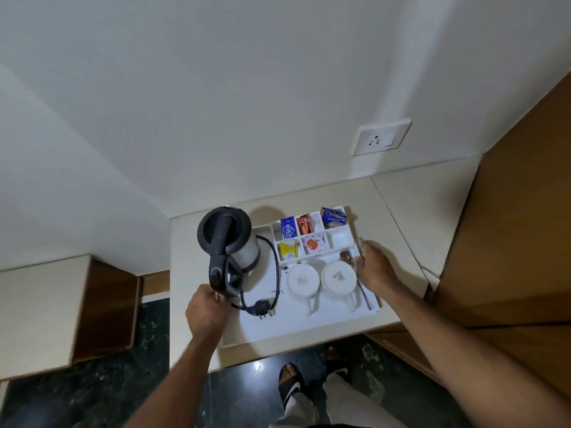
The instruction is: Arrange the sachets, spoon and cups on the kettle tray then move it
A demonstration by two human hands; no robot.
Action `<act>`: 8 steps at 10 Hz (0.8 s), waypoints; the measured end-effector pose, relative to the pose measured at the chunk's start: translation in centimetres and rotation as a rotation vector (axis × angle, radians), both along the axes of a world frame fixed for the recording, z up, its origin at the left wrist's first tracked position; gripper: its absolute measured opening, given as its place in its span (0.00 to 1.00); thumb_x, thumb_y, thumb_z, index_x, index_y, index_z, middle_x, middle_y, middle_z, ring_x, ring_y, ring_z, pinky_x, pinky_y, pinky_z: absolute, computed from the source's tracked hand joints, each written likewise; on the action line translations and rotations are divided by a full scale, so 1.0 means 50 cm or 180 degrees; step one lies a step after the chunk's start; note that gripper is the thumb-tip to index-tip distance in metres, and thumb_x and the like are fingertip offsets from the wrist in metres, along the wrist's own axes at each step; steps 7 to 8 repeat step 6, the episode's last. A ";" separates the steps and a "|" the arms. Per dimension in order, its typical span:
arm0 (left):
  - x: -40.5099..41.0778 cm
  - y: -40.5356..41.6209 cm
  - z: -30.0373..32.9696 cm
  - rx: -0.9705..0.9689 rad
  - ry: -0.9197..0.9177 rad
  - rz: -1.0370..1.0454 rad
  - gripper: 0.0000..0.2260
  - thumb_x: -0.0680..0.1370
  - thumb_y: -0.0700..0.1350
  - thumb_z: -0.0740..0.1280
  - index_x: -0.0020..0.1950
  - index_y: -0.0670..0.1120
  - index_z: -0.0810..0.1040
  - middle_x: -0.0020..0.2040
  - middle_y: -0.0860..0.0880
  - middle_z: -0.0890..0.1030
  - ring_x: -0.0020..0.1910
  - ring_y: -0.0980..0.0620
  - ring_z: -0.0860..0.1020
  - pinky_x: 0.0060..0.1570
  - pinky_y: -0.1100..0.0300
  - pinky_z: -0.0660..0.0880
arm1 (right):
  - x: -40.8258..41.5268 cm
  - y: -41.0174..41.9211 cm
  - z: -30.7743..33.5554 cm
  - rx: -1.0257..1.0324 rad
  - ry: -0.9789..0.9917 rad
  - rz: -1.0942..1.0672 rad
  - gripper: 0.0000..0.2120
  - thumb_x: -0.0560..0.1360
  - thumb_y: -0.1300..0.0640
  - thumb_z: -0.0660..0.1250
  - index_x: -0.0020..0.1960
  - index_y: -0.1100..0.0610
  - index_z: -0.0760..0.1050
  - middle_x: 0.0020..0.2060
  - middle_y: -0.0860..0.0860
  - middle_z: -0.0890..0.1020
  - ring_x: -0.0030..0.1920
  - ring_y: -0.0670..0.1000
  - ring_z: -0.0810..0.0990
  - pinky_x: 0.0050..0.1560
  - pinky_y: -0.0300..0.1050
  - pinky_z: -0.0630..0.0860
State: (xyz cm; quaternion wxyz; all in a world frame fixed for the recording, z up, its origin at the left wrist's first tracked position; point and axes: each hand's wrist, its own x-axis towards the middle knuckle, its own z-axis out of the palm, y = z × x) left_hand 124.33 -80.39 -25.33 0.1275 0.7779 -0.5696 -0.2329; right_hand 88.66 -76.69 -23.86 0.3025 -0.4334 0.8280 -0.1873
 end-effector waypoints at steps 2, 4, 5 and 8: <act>0.018 -0.004 0.024 0.0312 -0.0219 -0.0436 0.12 0.79 0.51 0.61 0.46 0.43 0.76 0.43 0.42 0.82 0.40 0.42 0.77 0.41 0.51 0.76 | 0.005 0.008 -0.003 0.0099 0.0203 0.0037 0.11 0.77 0.60 0.60 0.58 0.60 0.73 0.53 0.59 0.80 0.52 0.58 0.78 0.49 0.49 0.75; 0.087 -0.041 0.143 -0.0422 -0.0458 -0.0727 0.30 0.81 0.62 0.43 0.49 0.41 0.73 0.47 0.36 0.80 0.42 0.41 0.75 0.42 0.49 0.72 | -0.001 -0.009 0.106 -0.0785 0.1224 -0.0026 0.17 0.78 0.52 0.59 0.59 0.64 0.72 0.57 0.63 0.78 0.58 0.64 0.74 0.60 0.56 0.70; 0.070 -0.103 0.256 -0.1183 -0.0474 -0.0578 0.32 0.81 0.59 0.45 0.64 0.31 0.68 0.62 0.28 0.74 0.61 0.31 0.73 0.60 0.40 0.70 | 0.029 -0.068 0.213 -0.1621 0.1428 0.0294 0.24 0.79 0.51 0.59 0.69 0.66 0.67 0.67 0.63 0.73 0.68 0.63 0.69 0.69 0.58 0.63; -0.001 -0.160 0.366 -0.1796 -0.0707 -0.1048 0.35 0.81 0.57 0.47 0.74 0.27 0.53 0.74 0.25 0.55 0.75 0.29 0.53 0.75 0.39 0.50 | 0.072 -0.135 0.308 -0.2319 0.1576 0.0761 0.29 0.79 0.47 0.54 0.73 0.66 0.62 0.72 0.63 0.66 0.74 0.61 0.61 0.74 0.59 0.55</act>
